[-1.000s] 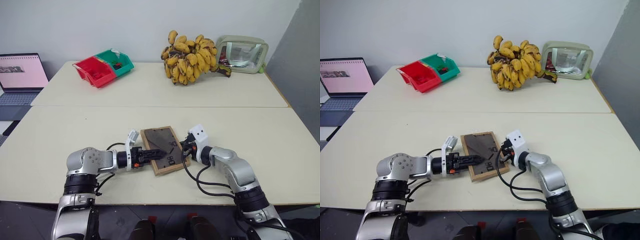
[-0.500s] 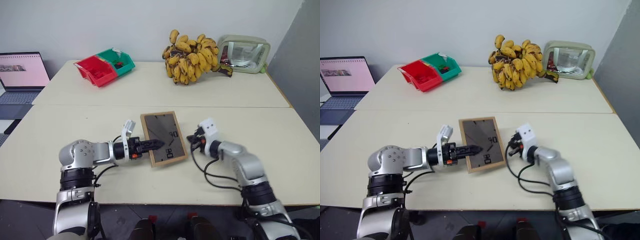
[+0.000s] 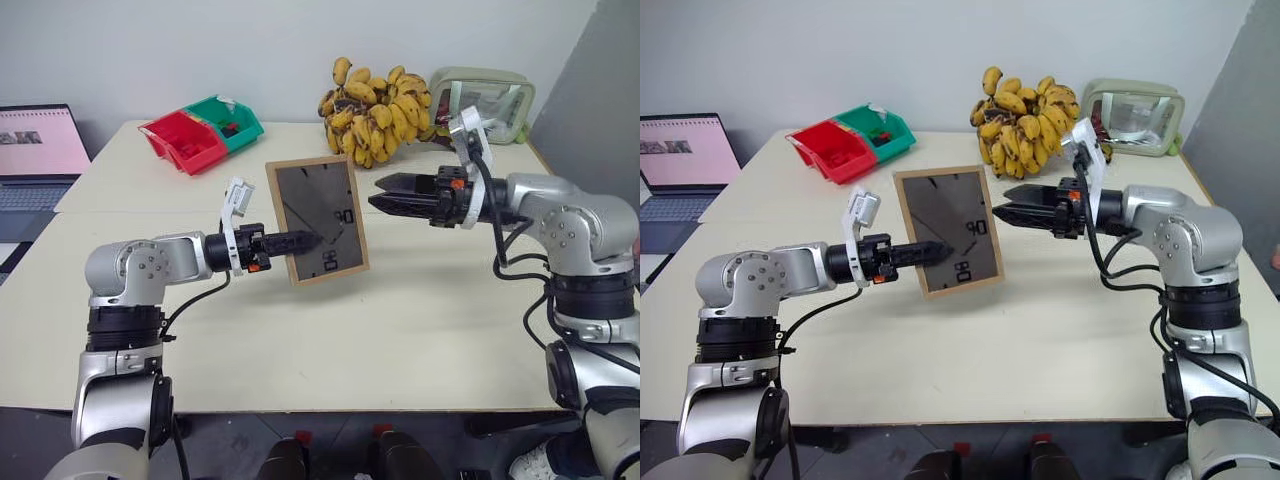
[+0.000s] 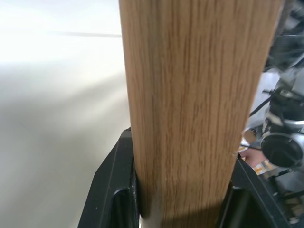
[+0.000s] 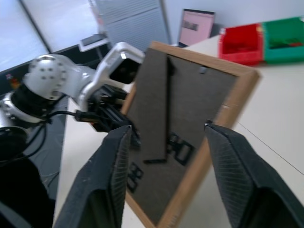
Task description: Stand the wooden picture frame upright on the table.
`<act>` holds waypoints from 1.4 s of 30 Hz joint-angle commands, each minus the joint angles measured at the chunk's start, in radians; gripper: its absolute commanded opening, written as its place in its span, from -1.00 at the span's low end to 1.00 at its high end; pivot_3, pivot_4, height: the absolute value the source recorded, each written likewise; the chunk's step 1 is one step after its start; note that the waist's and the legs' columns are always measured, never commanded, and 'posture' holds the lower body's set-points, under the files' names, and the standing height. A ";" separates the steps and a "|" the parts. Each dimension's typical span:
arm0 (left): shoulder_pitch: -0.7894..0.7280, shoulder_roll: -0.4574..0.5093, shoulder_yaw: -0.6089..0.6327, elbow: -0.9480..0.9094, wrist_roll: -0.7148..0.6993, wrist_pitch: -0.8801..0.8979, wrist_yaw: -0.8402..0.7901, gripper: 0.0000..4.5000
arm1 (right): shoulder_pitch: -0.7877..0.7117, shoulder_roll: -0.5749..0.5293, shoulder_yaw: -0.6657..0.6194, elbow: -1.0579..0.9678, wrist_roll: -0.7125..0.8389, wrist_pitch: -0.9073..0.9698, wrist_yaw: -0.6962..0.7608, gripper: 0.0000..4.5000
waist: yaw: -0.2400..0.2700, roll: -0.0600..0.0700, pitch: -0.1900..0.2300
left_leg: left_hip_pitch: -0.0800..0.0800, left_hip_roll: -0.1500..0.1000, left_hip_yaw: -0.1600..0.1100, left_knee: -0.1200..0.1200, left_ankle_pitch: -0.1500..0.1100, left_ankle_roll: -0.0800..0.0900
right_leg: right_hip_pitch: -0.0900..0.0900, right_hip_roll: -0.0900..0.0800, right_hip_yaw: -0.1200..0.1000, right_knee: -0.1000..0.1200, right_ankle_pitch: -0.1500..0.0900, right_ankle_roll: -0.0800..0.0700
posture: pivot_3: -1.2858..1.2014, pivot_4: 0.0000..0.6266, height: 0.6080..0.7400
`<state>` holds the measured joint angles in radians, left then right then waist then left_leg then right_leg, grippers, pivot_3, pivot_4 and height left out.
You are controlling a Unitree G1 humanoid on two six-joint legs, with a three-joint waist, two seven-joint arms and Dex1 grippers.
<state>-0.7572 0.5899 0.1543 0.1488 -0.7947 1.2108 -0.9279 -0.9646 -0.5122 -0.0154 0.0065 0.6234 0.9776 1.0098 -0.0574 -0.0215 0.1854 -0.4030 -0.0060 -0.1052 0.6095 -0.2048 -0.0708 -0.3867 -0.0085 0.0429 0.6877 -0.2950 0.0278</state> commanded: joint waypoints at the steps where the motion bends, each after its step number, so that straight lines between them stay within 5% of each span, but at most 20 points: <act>1: -0.038 0.033 -0.023 -0.010 0.016 -0.065 -0.057 -0.43 | -0.046 0.069 0.071 -0.002 -0.031 -0.093 0.000 0.57 | -0.003 0.000 0.000 | 0.000 0.000 0.001 0.000 0.000 0.000 | 0.000 0.000 0.000 0.000 0.000 0.000 | 0.03 -0.52 1.00; 3: -0.046 0.037 -0.030 -0.007 0.021 -0.078 -0.067 -0.43 | -0.048 0.102 0.115 0.029 -0.096 -0.178 -0.022 0.73 | -0.002 0.000 0.000 | -0.001 0.000 0.000 0.000 0.000 0.000 | -0.001 0.000 0.000 0.000 0.000 0.000 | 0.03 -0.52 1.00; 11: -0.047 0.044 -0.044 -0.017 0.029 -0.100 -0.084 -0.43 | -0.114 0.223 0.176 0.161 -0.208 -0.305 -0.101 0.73 | 0.000 0.000 0.000 | -0.005 0.000 -0.001 0.001 0.000 0.000 | -0.004 -0.002 -0.001 0.000 0.000 0.000 | 0.03 -0.52 1.00; 17: -0.042 0.048 -0.054 -0.025 0.035 -0.109 -0.093 -0.43 | -0.112 0.243 0.180 0.072 -0.139 -0.242 -0.035 0.73 | 0.000 0.000 0.000 | -0.005 0.000 -0.002 0.001 0.000 0.000 | -0.004 -0.002 -0.002 0.000 0.000 0.000 | 0.03 -0.52 1.00; 28: -0.014 0.068 -0.053 -0.042 0.034 -0.105 -0.117 -0.43 | -0.022 0.094 0.030 -0.218 0.150 0.092 -0.029 0.73 | 0.001 0.000 0.000 | -0.006 0.000 -0.003 0.001 0.000 0.000 | -0.004 -0.006 -0.003 -0.001 0.000 0.000 | 0.03 -0.52 1.00; 33: -0.012 0.053 -0.057 -0.048 0.019 -0.074 -0.116 -0.43 | 0.045 -0.040 0.046 -0.269 0.086 0.058 -0.029 0.73 | 0.001 0.000 0.000 | -0.006 0.000 -0.003 0.001 0.000 0.000 | -0.004 -0.006 -0.003 -0.001 0.000 0.000 | 0.03 -0.52 1.00; 38: 0.013 0.050 0.029 -0.065 -0.105 0.136 -0.072 -0.43 | 0.201 -0.250 0.096 -0.285 -0.198 -0.309 -0.025 0.73 | 0.003 0.000 0.000 | -0.007 -0.001 -0.002 0.001 0.000 0.001 | -0.003 -0.004 -0.003 -0.003 -0.001 0.001 | 0.03 -0.52 1.00; 42: -0.016 0.027 0.110 -0.004 -0.225 0.362 0.008 -0.43 | 0.366 -0.292 0.136 -0.067 -0.582 -1.195 -0.131 0.73 | 0.000 -0.001 0.000 | -0.007 -0.002 -0.002 0.001 -0.001 0.001 | -0.003 -0.003 -0.003 -0.005 -0.001 0.002 | 0.03 -0.52 1.00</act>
<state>-0.7316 0.6219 0.1918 0.1298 -0.9243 1.4710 -0.9553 -0.6328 -0.7915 0.1124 -0.1626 0.2217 0.2347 0.9458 -0.0578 -0.0221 0.1856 -0.4104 -0.0076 -0.1069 0.6111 -0.2053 -0.0698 -0.3895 -0.0117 0.0400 0.6826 -0.2959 0.0306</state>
